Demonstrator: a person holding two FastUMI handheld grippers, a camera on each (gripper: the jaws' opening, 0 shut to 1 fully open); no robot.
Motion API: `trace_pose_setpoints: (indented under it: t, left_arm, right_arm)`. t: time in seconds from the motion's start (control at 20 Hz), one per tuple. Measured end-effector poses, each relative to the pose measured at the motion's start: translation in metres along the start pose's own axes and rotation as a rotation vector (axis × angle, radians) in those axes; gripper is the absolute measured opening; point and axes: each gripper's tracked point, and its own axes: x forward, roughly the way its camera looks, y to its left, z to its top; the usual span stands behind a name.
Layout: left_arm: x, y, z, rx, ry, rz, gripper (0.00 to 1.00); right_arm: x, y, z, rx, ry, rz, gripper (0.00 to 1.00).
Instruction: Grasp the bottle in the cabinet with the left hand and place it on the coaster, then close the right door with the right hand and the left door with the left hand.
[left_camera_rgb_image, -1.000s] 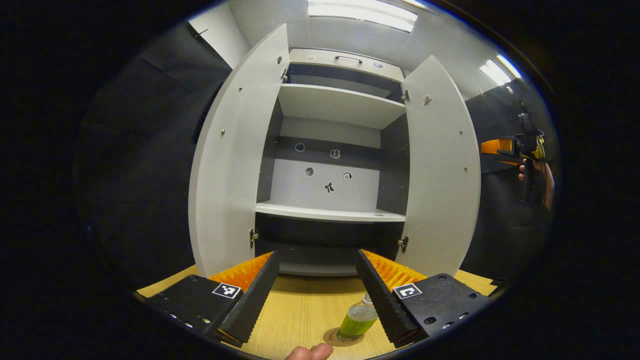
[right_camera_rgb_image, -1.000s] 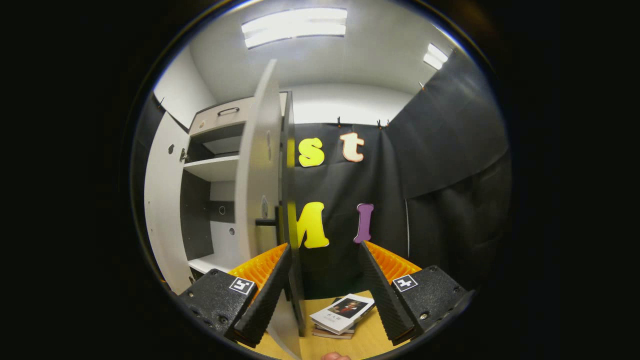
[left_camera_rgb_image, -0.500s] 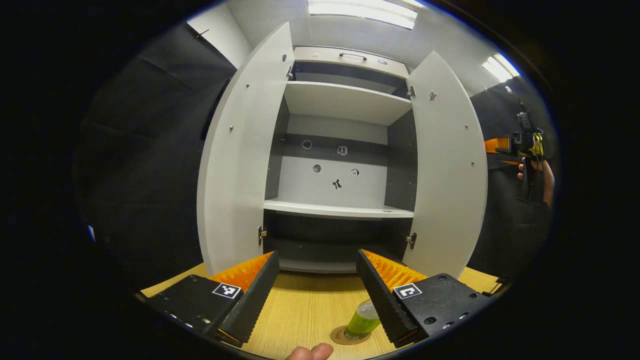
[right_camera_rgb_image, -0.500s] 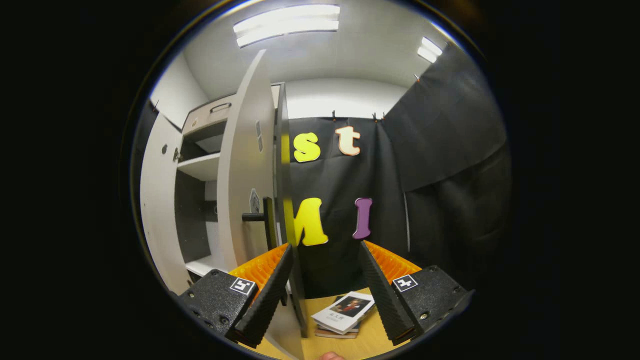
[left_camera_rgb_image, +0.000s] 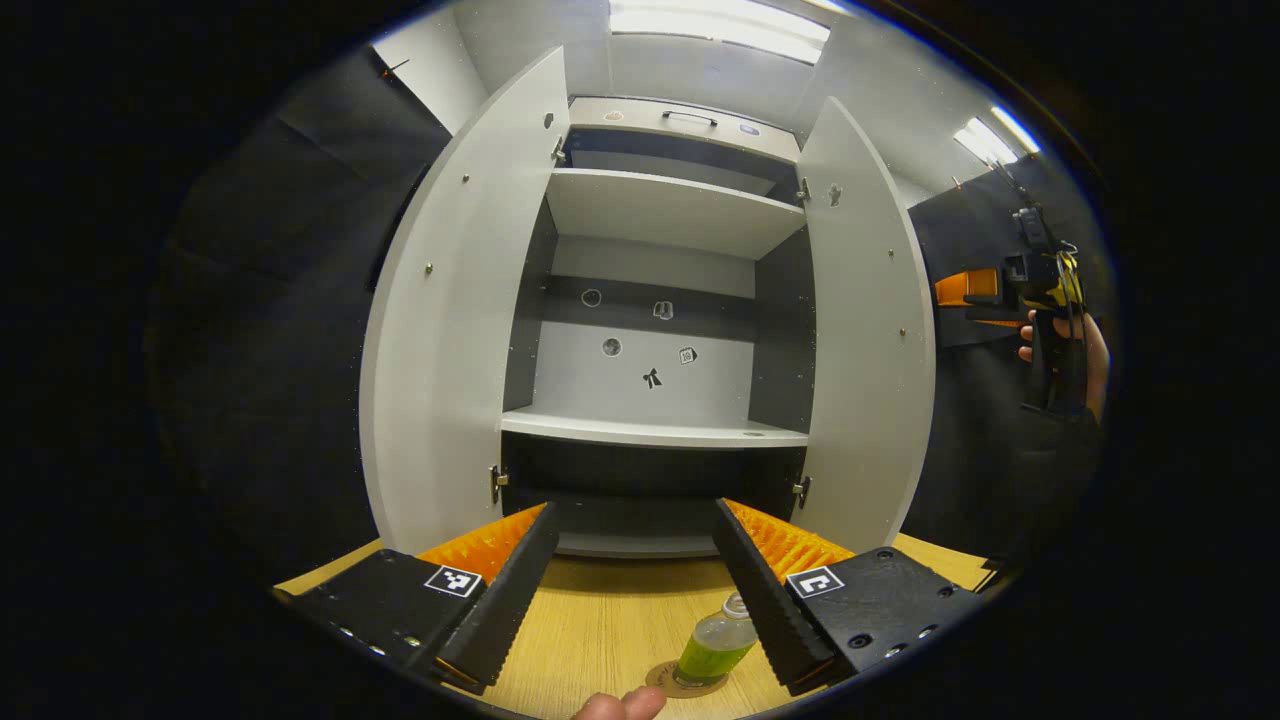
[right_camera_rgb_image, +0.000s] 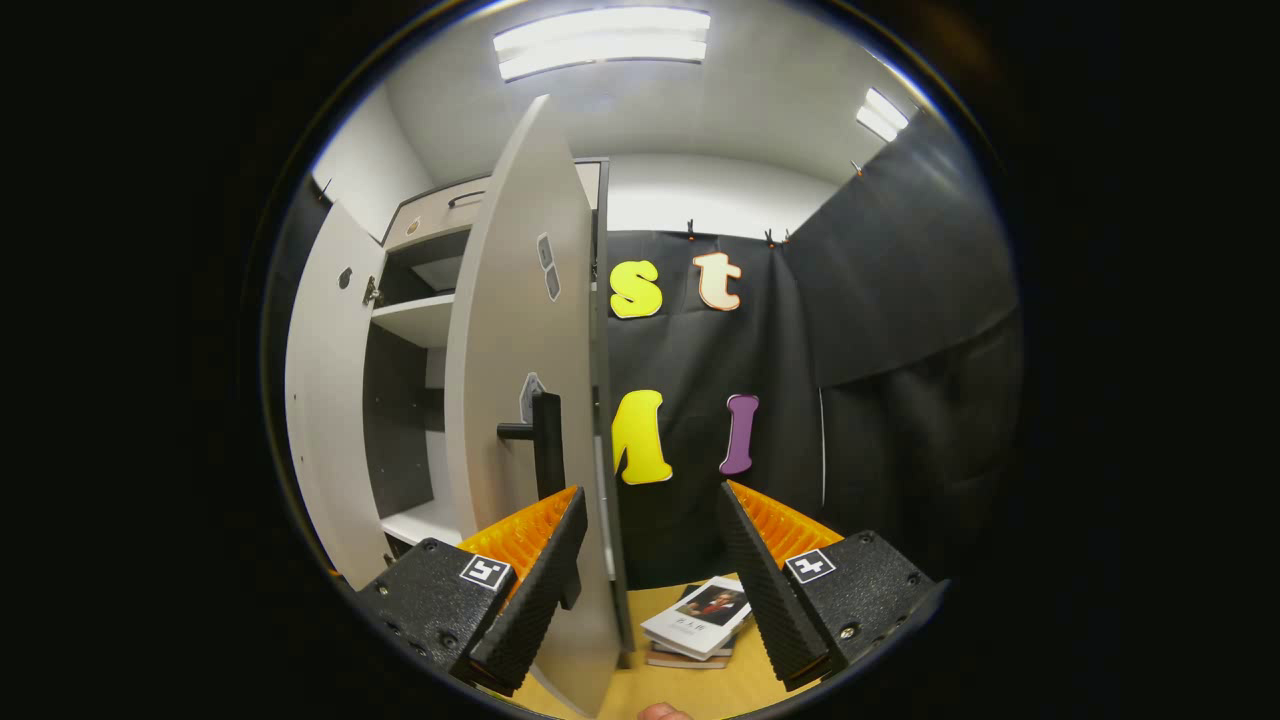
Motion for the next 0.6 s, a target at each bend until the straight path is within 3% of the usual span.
trace_pose_setpoints:
  t: [0.45, 0.6]
  left_arm:
    - [-0.011, 0.026, 0.002, 0.003, 0.009, 0.082, 0.95]
    - [-0.015, 0.03, 0.005, 0.01, 0.006, 0.095, 0.95]
  right_arm:
    - [0.012, 0.081, -0.008, -0.083, -0.036, 0.159, 0.82]
    - [0.019, 0.091, -0.017, -0.037, 0.003, 0.19, 0.82]
